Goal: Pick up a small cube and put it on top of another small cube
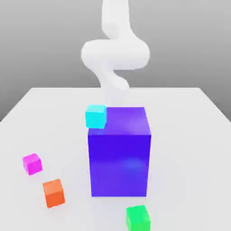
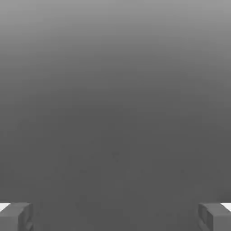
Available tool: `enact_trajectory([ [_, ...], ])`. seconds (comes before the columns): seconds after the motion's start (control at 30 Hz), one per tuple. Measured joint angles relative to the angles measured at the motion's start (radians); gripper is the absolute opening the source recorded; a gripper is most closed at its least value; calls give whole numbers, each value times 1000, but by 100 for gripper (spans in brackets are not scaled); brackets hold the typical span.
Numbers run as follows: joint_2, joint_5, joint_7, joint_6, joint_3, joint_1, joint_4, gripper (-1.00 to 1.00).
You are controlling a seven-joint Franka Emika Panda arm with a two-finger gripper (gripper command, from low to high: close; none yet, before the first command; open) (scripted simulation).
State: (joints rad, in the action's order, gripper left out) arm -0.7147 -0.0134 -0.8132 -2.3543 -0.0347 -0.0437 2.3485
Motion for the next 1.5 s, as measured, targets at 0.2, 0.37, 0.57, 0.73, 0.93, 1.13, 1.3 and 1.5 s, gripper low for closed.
enact_trajectory([
  [0.2,226,-26,-28,-143,-104,-114,125,0],
  [0.37,405,-30,-38,-257,-198,-201,224,0],
  [0.57,625,12,-17,-394,-314,-296,344,0],
  [0.73,816,154,80,-512,-331,-392,414,0],
  [0.93,1025,354,231,-669,-102,-581,374,-100],
  [1.13,1038,362,237,-680,-86,-595,371,-100],
  [1.3,906,227,134,-579,-210,-502,403,-100],
  [1.5,809,101,104,-479,-183,-405,354,-100],
])
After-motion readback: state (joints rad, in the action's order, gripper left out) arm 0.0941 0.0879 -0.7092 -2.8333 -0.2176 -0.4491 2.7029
